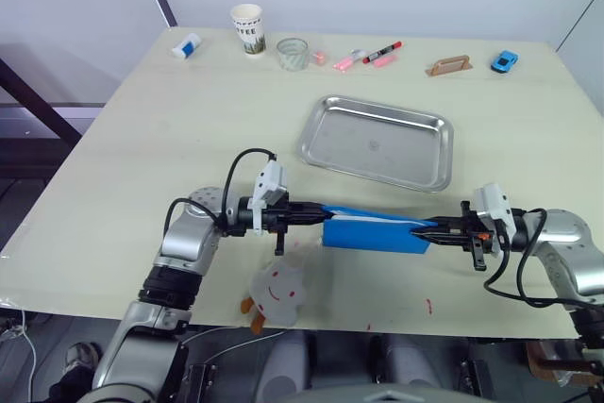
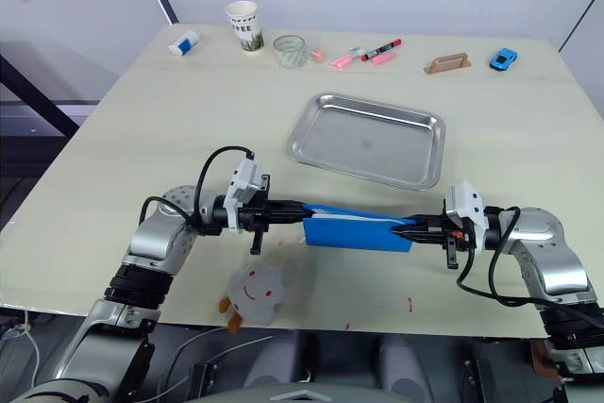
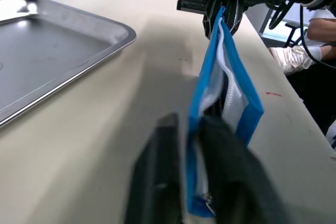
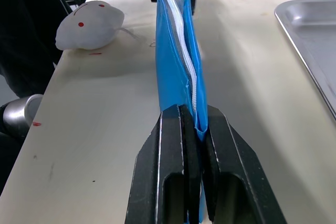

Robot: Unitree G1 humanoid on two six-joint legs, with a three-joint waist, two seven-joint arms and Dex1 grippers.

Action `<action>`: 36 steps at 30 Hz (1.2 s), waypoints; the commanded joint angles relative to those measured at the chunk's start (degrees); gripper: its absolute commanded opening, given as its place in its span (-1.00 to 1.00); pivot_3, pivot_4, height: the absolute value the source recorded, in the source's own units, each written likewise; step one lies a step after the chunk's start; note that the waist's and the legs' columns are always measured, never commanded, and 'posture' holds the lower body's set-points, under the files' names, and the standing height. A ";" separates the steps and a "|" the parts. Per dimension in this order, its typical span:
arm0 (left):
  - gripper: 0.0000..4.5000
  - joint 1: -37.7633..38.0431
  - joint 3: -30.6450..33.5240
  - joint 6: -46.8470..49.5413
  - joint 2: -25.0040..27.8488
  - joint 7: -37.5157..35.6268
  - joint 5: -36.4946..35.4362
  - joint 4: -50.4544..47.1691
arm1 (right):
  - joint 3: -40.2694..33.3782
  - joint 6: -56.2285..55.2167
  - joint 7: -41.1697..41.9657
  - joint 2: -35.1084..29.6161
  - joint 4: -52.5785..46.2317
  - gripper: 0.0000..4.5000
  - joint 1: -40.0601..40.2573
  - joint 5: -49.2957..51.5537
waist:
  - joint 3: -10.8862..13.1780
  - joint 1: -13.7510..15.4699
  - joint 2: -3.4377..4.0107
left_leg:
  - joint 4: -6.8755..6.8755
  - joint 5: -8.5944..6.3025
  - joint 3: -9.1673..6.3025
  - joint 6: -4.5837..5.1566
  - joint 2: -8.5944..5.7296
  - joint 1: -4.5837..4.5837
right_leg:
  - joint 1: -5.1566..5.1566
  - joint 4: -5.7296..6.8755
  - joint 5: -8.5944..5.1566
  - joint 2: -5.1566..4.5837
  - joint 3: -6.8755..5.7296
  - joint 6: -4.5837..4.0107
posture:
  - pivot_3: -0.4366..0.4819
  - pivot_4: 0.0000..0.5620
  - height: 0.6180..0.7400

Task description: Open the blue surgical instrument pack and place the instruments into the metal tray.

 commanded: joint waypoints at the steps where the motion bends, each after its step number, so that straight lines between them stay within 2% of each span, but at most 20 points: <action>1: -0.96 -1.53 0.42 -0.48 -0.34 -0.03 -0.56 -0.55 | 0.21 0.14 0.19 -0.99 -0.75 -1.00 0.32 -1.07 | 0.00 0.00 0.00 | 0.00 0.00 0.00 0.00 0.00 0.00 | 0.00 0.00 0.00 0.00 0.00 0.00 | -0.05 -0.47 1.00; 16: -0.96 -1.55 -0.12 -2.58 -1.38 -0.17 0.87 0.36 | -0.04 7.50 0.39 -2.43 -1.77 -1.00 -1.01 1.56 | 0.00 0.05 0.00 | 0.02 0.00 -0.03 0.00 0.00 -0.02 | 0.01 0.00 0.00 0.00 -0.01 0.00 | -0.05 -0.47 1.00; 20: -1.00 -1.68 -0.16 -3.37 -1.44 -0.54 1.24 1.24 | -0.17 8.16 0.67 -3.25 -2.13 -0.28 -0.88 1.42 | 0.00 0.02 0.00 | 0.02 0.00 -0.03 0.00 -0.01 -0.04 | 0.00 -0.01 0.00 0.00 -0.01 0.00 | -0.05 -0.47 1.00; 22: -1.00 -1.74 -0.18 -3.64 -1.40 -0.64 1.31 1.52 | -0.79 7.35 0.17 -3.09 -2.21 0.24 -0.62 1.15 | 0.00 -0.04 0.00 | 0.02 0.00 -0.03 0.00 -0.01 -0.03 | 0.00 -0.01 0.00 0.00 -0.01 0.00 | -0.05 -0.47 1.00; 25: -1.00 -1.86 -0.27 -3.97 -1.35 -0.67 1.42 1.81 | -2.25 7.64 1.29 -4.53 -3.53 0.86 0.87 2.20 | 0.00 0.05 0.00 | 0.02 0.00 -0.04 0.00 0.00 -0.04 | 0.00 -0.01 0.00 0.02 -0.02 0.00 | -0.05 -0.47 1.00; 26: -1.00 -1.83 -0.28 -4.09 -1.31 -0.68 1.46 1.83 | -3.19 7.84 1.23 -5.03 -4.26 0.99 1.65 2.75 | 0.01 0.04 0.00 | 0.02 0.00 -0.05 0.00 0.00 -0.05 | 0.00 -0.02 0.00 0.02 -0.02 0.00 | -0.05 -0.47 1.00; 32: -1.00 -1.58 -0.17 -4.73 -1.13 -0.87 1.65 1.94 | -11.93 7.36 -1.75 -7.76 -8.57 0.99 8.82 4.54 | 0.01 0.02 -0.01 | 0.02 0.00 -0.04 0.00 0.00 -0.04 | 0.00 -0.01 0.00 0.01 -0.01 0.01 | -0.05 -0.47 1.00; 36: -1.00 -1.31 0.05 -5.15 -1.08 -0.99 1.74 2.11 | -19.02 9.56 -7.64 -9.91 -12.01 0.99 13.51 3.55 | 0.01 -0.02 -0.01 | 0.02 0.00 -0.03 0.00 0.00 -0.03 | 0.01 -0.01 0.00 0.01 0.01 0.00 | -0.05 -0.47 1.00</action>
